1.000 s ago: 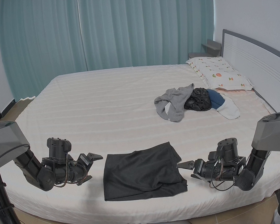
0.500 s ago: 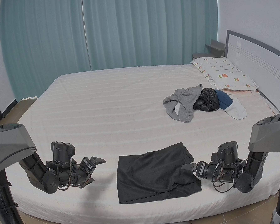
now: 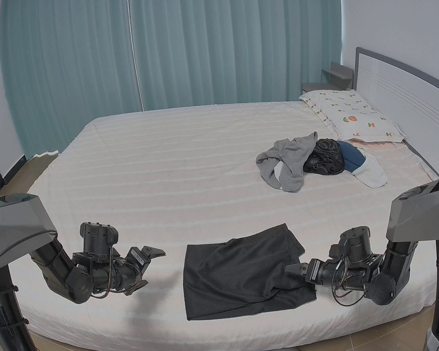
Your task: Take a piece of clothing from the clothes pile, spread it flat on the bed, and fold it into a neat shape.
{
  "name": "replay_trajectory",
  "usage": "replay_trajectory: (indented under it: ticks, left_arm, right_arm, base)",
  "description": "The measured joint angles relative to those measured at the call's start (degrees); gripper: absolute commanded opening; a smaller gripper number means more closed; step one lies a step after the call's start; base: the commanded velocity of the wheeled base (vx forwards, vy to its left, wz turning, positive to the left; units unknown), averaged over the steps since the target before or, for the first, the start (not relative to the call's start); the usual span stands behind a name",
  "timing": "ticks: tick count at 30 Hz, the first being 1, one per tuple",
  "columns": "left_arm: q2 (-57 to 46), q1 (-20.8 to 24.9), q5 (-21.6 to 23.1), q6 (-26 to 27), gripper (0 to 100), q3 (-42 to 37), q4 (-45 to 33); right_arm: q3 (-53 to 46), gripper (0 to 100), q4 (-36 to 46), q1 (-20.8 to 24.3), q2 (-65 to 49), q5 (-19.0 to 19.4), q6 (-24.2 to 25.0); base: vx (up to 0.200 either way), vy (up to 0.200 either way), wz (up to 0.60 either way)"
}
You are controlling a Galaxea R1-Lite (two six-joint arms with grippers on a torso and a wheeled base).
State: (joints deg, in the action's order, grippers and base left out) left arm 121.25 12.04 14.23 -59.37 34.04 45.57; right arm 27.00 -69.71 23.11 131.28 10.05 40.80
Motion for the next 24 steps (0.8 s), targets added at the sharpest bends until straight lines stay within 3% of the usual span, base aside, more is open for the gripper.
replay_trajectory:
  ticks: [9,24]
  left_arm:
    - [0.0,-0.1,0.0,-0.1,100,0.1,-0.1]
    - [0.1,-0.1,0.0,-0.2,100,0.1,-0.2]
  right_arm:
    - [-3.0,0,-1.2,-0.3,-0.9,-1.9,-4.5]
    - [-9.9,0,2.0,-2.1,-7.1,-1.1,-10.9]
  base:
    - [0.0,0.0,0.0]
    - [0.0,0.0,0.0]
